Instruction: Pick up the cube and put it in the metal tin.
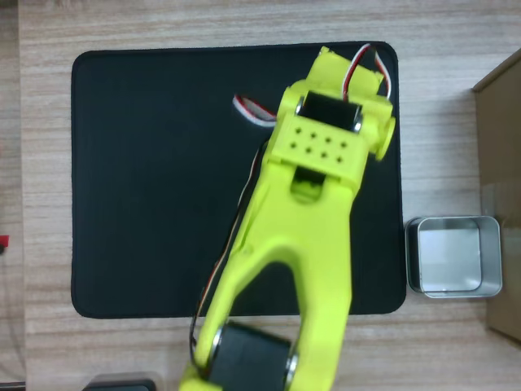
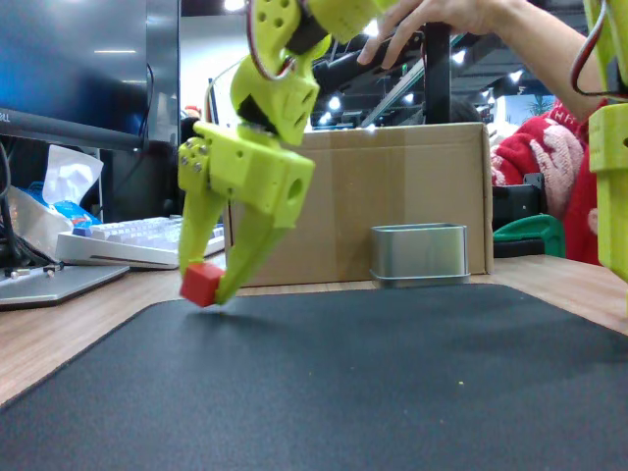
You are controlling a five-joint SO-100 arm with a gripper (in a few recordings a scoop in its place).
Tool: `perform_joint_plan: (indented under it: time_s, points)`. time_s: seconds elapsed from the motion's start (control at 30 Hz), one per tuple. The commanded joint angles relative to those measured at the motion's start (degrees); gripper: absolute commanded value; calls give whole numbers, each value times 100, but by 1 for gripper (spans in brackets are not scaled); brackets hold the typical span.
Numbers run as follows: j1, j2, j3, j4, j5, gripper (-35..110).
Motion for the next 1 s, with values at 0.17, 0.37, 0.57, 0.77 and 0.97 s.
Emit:
perform_joint_plan:
  time_s: [0.17,0.37,0.57,0.77,0.97]
  points:
    - [0,2065,1371,-677,35,0]
    - [413,3190,1784,-729,-97,0]
    - [1107,3674,1846,-659,-475,0]
    - [1758,4280,1916,281,-949,0]
    - [2725,4518,2136,721,-2057,0]
